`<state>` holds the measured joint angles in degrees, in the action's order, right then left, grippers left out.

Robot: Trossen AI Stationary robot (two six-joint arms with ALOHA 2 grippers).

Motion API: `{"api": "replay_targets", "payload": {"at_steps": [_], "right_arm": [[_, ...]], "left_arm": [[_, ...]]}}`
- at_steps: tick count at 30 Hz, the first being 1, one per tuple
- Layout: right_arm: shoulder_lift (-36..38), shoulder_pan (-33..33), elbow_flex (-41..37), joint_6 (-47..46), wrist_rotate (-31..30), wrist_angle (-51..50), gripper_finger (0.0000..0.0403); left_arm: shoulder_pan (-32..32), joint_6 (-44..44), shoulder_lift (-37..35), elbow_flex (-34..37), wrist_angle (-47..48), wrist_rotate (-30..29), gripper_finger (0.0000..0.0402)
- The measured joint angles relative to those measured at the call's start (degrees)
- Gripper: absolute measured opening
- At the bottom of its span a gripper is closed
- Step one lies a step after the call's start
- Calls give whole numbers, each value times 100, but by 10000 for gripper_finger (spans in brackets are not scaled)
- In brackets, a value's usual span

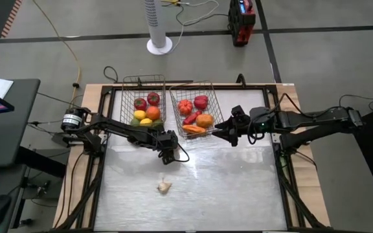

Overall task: Sort produce into baskets
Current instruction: Put the lemon into the left wire basket

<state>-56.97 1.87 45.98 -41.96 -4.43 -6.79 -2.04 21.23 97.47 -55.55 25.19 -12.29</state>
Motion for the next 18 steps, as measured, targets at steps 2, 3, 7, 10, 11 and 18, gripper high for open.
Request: {"api": "replay_targets", "payload": {"at_steps": [2,3,7,10,11,18], "right_arm": [[-2,0,0,0,0,-1,301],[-2,0,0,2,-1,-2,301],[1,-2,0,26,-2,-2,301],[72,-2,0,44,-4,-10,301],[102,-2,0,48,-7,0,301],[303,-206,0,333,-24,-39,301]], "left_arm": [[6,136,-8,0,0,1,206],[15,182,-30,0,10,22,201],[28,263,-145,-50,169,275,202],[26,240,-392,-206,413,587,206],[26,225,-526,-236,472,697,206],[101,617,-1849,-289,638,452,207]]}}
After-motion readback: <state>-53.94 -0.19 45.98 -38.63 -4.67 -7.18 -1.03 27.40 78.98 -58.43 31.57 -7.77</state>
